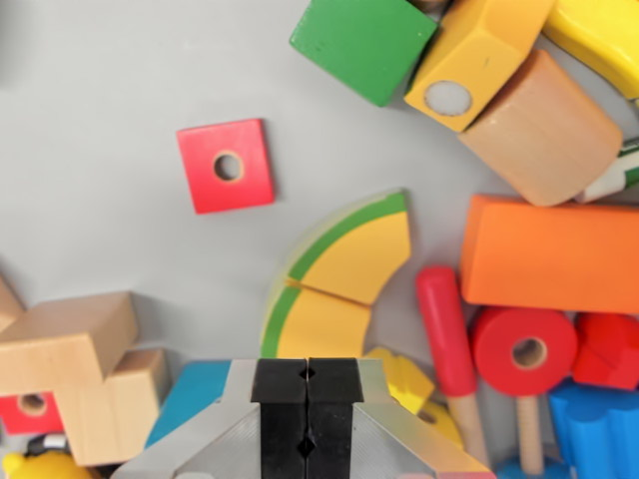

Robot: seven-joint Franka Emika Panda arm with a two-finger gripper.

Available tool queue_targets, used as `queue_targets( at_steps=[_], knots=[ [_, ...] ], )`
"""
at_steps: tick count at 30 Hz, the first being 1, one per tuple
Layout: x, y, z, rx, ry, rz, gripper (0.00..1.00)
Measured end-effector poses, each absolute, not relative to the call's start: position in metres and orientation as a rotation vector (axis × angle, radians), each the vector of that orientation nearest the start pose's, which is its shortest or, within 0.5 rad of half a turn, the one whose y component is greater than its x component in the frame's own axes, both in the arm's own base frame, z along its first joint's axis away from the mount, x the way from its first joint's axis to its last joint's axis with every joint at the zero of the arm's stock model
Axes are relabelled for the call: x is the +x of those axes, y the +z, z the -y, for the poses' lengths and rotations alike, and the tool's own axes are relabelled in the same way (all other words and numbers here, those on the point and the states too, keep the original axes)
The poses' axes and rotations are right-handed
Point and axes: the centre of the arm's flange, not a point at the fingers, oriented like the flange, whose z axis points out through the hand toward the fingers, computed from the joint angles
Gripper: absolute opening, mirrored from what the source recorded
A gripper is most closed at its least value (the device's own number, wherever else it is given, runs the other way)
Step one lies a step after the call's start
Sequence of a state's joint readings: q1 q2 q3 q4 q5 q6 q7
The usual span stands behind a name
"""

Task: Pick an object from the bin

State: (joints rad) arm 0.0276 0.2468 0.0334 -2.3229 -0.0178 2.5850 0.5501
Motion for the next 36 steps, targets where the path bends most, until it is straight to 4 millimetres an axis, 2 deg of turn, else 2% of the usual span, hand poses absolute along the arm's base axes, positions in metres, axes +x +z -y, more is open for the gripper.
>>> queue_targets(
  at_steps=[24, 36],
  knots=[
    [0.52, 0.337, -0.032, -3.053, -0.012, -0.74, 0.0],
    [0.52, 0.375, -0.032, -3.055, -0.007, -0.74, 0.0]
  ],
)
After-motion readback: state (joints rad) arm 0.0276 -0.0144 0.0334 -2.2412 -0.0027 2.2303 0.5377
